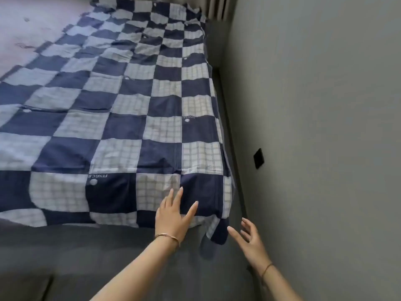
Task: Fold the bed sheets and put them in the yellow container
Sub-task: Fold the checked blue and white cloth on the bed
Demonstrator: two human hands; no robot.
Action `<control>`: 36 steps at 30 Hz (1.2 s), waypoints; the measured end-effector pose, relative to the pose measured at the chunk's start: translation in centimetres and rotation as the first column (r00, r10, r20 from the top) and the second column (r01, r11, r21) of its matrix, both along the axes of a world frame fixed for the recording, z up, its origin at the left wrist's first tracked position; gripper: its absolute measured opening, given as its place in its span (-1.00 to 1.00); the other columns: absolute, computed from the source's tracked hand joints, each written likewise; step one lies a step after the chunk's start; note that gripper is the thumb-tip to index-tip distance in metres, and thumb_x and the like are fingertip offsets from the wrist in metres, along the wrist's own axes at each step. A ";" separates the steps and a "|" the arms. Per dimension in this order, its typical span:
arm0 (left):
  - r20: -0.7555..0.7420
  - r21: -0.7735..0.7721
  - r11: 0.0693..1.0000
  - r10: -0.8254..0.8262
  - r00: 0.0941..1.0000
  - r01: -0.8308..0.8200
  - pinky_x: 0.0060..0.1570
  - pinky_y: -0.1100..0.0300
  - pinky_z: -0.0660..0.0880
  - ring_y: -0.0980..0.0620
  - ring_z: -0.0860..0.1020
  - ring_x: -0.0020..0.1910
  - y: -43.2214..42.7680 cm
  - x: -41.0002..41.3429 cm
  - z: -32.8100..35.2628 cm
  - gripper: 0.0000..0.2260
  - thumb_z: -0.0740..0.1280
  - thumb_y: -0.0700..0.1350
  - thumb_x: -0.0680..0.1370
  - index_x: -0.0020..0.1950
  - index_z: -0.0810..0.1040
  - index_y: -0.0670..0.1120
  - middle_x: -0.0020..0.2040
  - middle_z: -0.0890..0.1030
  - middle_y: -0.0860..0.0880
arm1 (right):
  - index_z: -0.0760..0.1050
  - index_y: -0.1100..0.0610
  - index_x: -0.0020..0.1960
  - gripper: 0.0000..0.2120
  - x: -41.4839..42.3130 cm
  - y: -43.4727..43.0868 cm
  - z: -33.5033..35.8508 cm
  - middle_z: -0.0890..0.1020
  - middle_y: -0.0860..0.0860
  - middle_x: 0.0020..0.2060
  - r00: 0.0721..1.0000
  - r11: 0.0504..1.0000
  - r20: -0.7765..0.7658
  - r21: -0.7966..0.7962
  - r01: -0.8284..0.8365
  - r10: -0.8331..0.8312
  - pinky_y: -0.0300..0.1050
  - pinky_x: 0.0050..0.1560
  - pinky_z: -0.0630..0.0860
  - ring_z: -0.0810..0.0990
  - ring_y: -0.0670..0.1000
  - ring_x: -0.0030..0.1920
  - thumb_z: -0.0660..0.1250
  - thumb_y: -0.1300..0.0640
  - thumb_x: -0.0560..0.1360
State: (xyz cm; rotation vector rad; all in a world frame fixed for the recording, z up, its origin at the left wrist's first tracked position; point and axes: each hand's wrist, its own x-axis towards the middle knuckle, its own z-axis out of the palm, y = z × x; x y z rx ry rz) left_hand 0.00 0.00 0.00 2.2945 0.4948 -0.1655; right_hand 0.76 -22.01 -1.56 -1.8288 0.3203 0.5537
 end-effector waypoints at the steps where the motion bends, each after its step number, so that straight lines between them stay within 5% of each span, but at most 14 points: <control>1: -0.024 0.030 0.999 -0.022 0.999 0.023 0.48 0.01 0.04 0.03 -0.01 0.52 0.0 0.4 -0.9 -0.34 0.02 0.39 0.49 0.52 0.00 0.17 0.56 0.01 0.04 | 0.18 0.00 0.45 0.34 0.5 0.1 -0.6 0.27 -0.01 0.44 1.000 1.000 -0.008 -0.002 0.027 -0.027 -0.05 0.34 0.29 0.29 0.03 0.41 0.37 -0.58 -0.21; 5: -0.048 0.151 0.981 -0.117 0.992 0.123 0.50 0.04 -0.13 0.03 -0.17 0.53 -1.0 2.9 -6.9 -0.17 -0.28 0.47 0.28 0.52 -0.11 0.19 0.55 -0.12 0.06 | 0.12 0.00 0.49 0.33 2.7 -0.3 -6.2 0.20 0.00 0.48 0.997 0.998 -0.070 0.049 0.043 -0.040 0.00 0.39 0.23 0.21 0.04 0.47 0.34 -0.59 -0.15; 9: -0.082 0.166 0.972 -0.154 0.985 0.166 0.49 0.01 -0.16 0.02 -0.20 0.52 -2.1 4.1 -9.5 -0.18 -0.26 0.52 0.31 0.51 -0.16 0.19 0.55 -0.17 0.06 | 0.12 0.08 0.50 0.31 3.2 0.1 -9.2 0.31 -0.07 0.37 0.986 0.983 -0.160 0.170 0.066 -0.039 -0.17 0.30 0.28 0.29 -0.01 0.42 0.42 -0.52 -0.08; 12: -0.140 0.176 0.970 -0.142 0.980 0.166 0.49 -0.03 -0.14 -0.01 -0.15 0.53 -2.2 5.1 -10.1 -0.25 -0.17 0.49 0.40 0.51 -0.18 0.19 0.55 -0.16 0.06 | 0.45 0.16 0.31 -0.31 3.8 0.1 -10.0 0.59 0.00 0.19 0.979 0.961 -0.200 0.260 0.094 -0.042 -0.33 0.03 0.45 0.56 -0.07 0.16 0.43 -0.18 0.29; 14: -0.147 0.158 0.970 -0.162 0.976 0.185 0.49 -0.04 -0.13 -0.02 -0.13 0.53 -2.3 5.0 -10.0 -0.33 -0.08 0.42 0.48 0.51 -0.15 0.21 0.55 -0.14 0.06 | 0.59 0.18 0.08 -0.57 3.7 0.1 -9.7 0.69 0.09 -0.01 0.984 0.960 -0.169 0.260 0.105 -0.062 -0.27 -0.07 0.52 0.63 -0.01 -0.01 0.38 -0.07 0.32; 17: -0.091 0.021 0.971 -0.235 0.968 0.238 0.49 0.00 -0.07 0.05 -0.05 0.53 -2.2 3.9 -9.0 -0.24 -0.13 0.51 0.31 0.48 -0.04 0.27 0.55 -0.03 0.10 | 0.63 0.21 -0.05 -0.48 3.4 0.2 -7.5 0.68 0.19 -0.05 0.990 0.953 -0.109 0.279 0.121 -0.093 -0.13 -0.03 0.53 0.61 0.06 -0.05 0.49 -0.19 0.22; 20: 0.049 -0.253 0.928 -0.271 0.961 0.274 0.46 0.07 0.11 0.15 0.14 0.48 -2.5 2.3 -6.6 -0.18 0.05 0.59 0.23 0.43 0.07 0.30 0.50 0.18 0.17 | 0.64 0.16 -0.07 -0.27 3.9 0.4 -3.5 0.70 0.14 -0.07 0.993 0.931 -0.058 0.346 0.113 -0.099 -0.16 -0.05 0.57 0.66 0.02 -0.06 0.57 -0.33 -0.03; 23: 0.161 -0.285 0.878 -0.351 0.923 0.383 0.34 0.25 0.28 0.28 0.33 0.33 -3.3 1.3 -3.3 -0.08 0.39 0.41 0.23 0.48 0.05 0.24 0.36 0.34 0.28 | 0.61 0.21 -0.05 -0.40 5.1 1.2 1.8 0.68 0.19 -0.06 0.997 0.914 0.000 0.401 0.065 -0.071 -0.03 0.05 0.55 0.65 0.09 -0.03 0.54 -0.24 0.15; 25: 0.199 -0.228 0.904 -0.319 0.927 0.361 0.16 0.33 0.42 0.30 0.49 0.13 -2.8 1.8 -1.0 -0.23 0.46 0.28 0.26 0.38 0.20 0.26 0.15 0.50 0.31 | 0.58 0.26 -0.06 -0.58 6.0 1.9 5.1 0.66 0.24 -0.08 0.996 0.913 0.054 0.405 0.048 -0.077 -0.01 0.03 0.54 0.63 0.11 -0.06 0.43 -0.07 0.28; 28: 0.300 -0.160 0.946 -0.225 0.927 0.282 -0.22 0.34 0.49 0.19 0.57 -0.20 -0.4 3.8 3.6 -0.73 0.39 0.31 0.32 -0.06 0.53 0.26 -0.27 0.59 0.24 | 0.57 0.22 -0.09 -0.71 7.5 2.4 8.9 0.67 0.15 -0.15 0.989 0.929 0.114 0.366 0.048 -0.095 -0.21 -0.16 0.57 0.63 0.00 -0.14 0.37 0.01 0.32; 32: 0.375 -0.078 0.965 -0.206 0.904 0.252 -0.41 0.37 0.37 0.12 0.47 -0.39 2.1 6.5 10.7 -0.86 0.40 0.19 0.39 -0.24 0.56 0.15 -0.48 0.49 0.14 | 0.43 0.07 0.23 -0.69 9.4 2.9 14.1 0.66 0.04 -0.11 0.983 0.932 0.181 0.357 -0.067 0.001 -0.29 -0.26 0.55 0.65 -0.13 -0.19 0.28 0.05 0.50; 34: 0.371 -0.098 0.961 -0.207 0.905 0.260 -0.41 0.36 0.33 0.12 0.40 -0.45 3.0 8.0 13.9 -0.90 0.38 0.07 0.44 -0.25 0.60 0.10 -0.47 0.53 -0.01 | 0.30 -0.13 0.33 -0.63 10.2 3.4 17.3 0.67 -0.08 -0.07 0.960 0.895 0.243 0.384 -0.227 0.139 -0.29 -0.15 0.57 0.67 -0.14 -0.07 0.23 0.07 0.55; 36: 0.361 -0.176 0.944 -0.203 0.910 0.281 -0.38 0.31 0.32 0.16 0.35 -0.44 3.9 9.5 16.8 -0.85 0.37 0.04 0.47 -0.24 0.64 0.03 -0.44 0.52 -0.10 | 0.32 -0.13 0.34 -0.58 11.2 4.5 20.5 0.65 -0.07 0.07 0.878 0.846 0.343 0.301 -0.439 0.333 -0.20 0.10 0.56 0.61 -0.10 0.13 0.28 0.10 0.52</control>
